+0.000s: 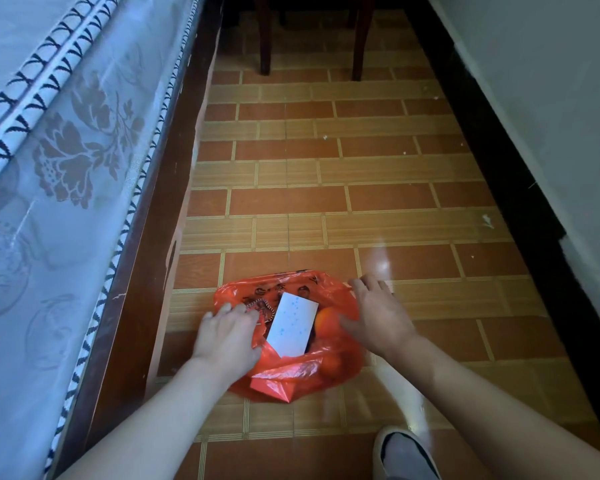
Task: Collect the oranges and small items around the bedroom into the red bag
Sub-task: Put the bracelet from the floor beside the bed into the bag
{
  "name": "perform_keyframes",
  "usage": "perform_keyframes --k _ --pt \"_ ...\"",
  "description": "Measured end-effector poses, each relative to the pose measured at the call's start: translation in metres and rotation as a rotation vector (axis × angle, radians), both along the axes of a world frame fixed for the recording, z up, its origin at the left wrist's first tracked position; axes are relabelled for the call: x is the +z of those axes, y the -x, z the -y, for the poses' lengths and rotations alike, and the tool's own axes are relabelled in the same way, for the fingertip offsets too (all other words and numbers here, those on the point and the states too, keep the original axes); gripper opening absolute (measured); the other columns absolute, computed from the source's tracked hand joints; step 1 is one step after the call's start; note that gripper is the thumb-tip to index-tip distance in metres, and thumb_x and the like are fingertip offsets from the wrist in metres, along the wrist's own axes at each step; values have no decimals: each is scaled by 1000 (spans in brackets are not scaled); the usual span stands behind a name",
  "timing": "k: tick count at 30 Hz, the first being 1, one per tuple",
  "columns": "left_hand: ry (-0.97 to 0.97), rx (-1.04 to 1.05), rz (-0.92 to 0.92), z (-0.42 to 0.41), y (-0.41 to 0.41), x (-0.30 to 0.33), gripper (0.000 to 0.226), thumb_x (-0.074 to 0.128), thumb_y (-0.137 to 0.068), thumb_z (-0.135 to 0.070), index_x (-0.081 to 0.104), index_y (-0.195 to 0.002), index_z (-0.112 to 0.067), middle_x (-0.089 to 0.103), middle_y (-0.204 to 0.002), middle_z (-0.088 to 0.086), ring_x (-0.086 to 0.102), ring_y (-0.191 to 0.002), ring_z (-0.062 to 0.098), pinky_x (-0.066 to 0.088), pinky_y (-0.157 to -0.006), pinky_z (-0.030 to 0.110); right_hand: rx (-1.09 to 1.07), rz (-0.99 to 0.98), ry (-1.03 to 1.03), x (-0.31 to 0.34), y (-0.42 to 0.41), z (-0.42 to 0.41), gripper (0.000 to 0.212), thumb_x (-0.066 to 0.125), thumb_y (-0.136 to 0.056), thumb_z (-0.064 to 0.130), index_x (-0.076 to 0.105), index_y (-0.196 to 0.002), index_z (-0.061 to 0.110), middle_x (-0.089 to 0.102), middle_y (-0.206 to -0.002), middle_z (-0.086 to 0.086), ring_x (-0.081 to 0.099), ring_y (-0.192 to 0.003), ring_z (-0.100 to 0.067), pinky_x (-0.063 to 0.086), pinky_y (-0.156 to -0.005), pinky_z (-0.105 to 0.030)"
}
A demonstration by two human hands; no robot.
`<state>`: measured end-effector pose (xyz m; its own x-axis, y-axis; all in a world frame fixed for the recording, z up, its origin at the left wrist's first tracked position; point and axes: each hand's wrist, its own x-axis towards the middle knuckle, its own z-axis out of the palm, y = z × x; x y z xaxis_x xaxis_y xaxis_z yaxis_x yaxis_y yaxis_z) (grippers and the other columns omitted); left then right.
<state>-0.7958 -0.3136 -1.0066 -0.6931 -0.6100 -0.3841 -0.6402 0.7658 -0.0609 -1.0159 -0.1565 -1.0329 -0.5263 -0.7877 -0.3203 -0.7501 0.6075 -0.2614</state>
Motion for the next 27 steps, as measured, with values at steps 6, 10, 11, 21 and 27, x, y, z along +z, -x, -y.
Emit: perform_keyframes --k 6,10,11,21,27 --pt "22 5 -33 1 3 -1 28 64 -91 -41 69 -115 -29 69 -117 -8 59 -119 20 42 -101 39 -42 84 87 1 -3 4 27 57 -91 33 55 -117 23 66 -104 1 67 -94 -29 53 -72 -37" --pt "34 83 -212 7 10 2 17 67 -87 -33 75 -101 -27 75 -99 -5 66 -103 23 44 -96 41 -28 107 218 6 -10 19 25 57 -95 27 65 -119 23 73 -105 0 69 -93 -29 55 -75 -38" --pt "34 109 -256 9 12 4 16 69 -86 -32 75 -100 -27 76 -97 -5 67 -100 24 45 -95 41 -19 127 255 7 -12 25 23 59 -94 25 67 -116 22 74 -103 -1 69 -92 -28 55 -74 -38" --pt "-79 303 -620 17 28 46 8 67 -94 -28 71 -98 -22 74 -89 -6 70 -85 21 58 -86 45 -40 223 475 22 -31 78 12 67 -91 22 73 -100 24 74 -94 5 67 -81 -17 50 -67 -31" --pt "-138 494 -660 -24 6 88 11 68 -95 -33 63 -90 -25 64 -81 -14 59 -71 14 50 -64 31 -185 306 413 41 -43 57 14 67 -91 20 73 -103 26 75 -95 7 68 -81 -16 52 -71 -32"
